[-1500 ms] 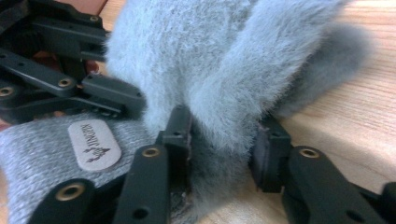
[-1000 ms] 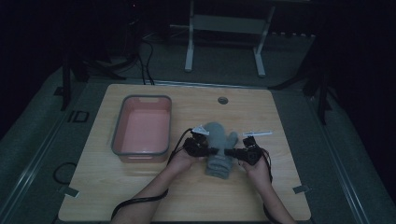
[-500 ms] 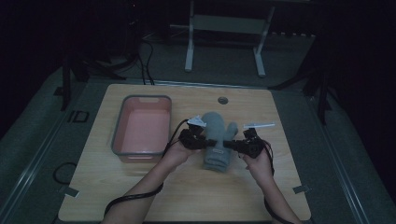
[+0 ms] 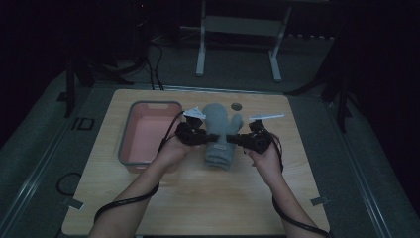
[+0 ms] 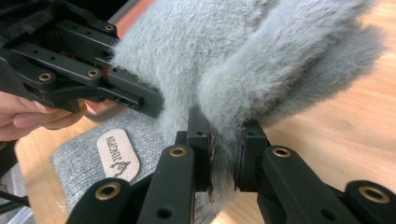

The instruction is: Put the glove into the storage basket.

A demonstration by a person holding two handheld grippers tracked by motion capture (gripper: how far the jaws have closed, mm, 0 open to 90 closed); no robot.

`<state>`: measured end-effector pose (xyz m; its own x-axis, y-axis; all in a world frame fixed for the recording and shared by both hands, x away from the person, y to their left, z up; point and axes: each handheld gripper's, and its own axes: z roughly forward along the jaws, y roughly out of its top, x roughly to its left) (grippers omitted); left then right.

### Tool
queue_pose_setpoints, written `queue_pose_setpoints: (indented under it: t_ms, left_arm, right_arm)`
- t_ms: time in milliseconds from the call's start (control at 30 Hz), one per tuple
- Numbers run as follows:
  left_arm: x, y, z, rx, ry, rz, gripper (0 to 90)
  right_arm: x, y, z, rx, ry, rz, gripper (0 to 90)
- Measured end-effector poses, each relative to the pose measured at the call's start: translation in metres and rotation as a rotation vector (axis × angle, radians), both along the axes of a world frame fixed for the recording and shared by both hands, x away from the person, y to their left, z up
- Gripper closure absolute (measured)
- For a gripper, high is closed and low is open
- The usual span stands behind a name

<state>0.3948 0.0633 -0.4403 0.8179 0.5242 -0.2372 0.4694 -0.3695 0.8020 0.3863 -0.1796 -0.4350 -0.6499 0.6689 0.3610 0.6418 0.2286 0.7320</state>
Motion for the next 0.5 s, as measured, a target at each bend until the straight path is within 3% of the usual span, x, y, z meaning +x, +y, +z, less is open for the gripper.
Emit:
queue_pose_setpoints:
  t_ms: [167, 500]
  left_arm:
    - [0.002, 0.019, 0.011, -0.002, -0.007, 0.014, 80.5]
    - [0.000, 0.067, 0.023, 0.001, -0.009, 0.061, 80.4]
  right_arm:
    - [0.005, 0.019, 0.012, -0.003, -0.016, 0.020, 79.9]
    - [0.015, 0.059, 0.021, 0.025, -0.011, 0.069, 79.9]
